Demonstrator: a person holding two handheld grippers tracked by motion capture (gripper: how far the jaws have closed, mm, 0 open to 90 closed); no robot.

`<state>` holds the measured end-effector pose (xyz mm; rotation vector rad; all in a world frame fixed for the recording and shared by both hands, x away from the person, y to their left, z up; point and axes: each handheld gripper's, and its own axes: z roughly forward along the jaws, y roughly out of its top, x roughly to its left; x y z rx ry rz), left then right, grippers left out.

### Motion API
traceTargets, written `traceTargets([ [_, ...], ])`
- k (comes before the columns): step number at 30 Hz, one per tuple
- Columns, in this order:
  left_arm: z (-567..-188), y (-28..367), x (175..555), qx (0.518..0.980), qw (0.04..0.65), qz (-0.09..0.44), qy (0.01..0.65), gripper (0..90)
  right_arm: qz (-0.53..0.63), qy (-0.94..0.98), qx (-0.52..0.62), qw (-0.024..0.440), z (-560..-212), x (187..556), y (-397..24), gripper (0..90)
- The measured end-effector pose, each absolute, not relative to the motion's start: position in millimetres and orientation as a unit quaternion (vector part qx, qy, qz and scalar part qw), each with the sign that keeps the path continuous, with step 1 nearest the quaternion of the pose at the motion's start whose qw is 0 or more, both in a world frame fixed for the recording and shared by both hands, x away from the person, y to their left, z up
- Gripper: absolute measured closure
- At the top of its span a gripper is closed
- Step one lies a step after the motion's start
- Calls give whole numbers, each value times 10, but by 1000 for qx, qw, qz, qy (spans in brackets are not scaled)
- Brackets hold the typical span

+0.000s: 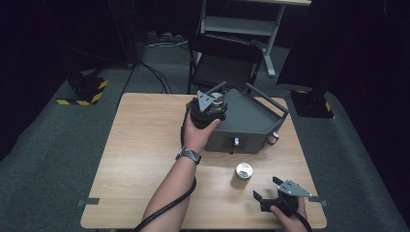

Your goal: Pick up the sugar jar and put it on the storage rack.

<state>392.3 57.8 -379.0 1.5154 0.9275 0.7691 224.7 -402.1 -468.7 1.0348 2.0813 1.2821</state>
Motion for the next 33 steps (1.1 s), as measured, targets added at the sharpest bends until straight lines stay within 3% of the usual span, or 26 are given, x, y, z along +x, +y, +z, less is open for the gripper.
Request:
traceTargets([
  [6,-3775,630,3853,636,576,330,394,72,467,763,377,241,-4682,2245,-4010,3],
  [12,-3790,683,3767,632,579,331,395,25,463,765,375,244,-4676,2244,-3991,4],
  [33,-3921,886,3288,636,597,318,370,5,454,771,369,250,-4665,2222,-3951,4],
])
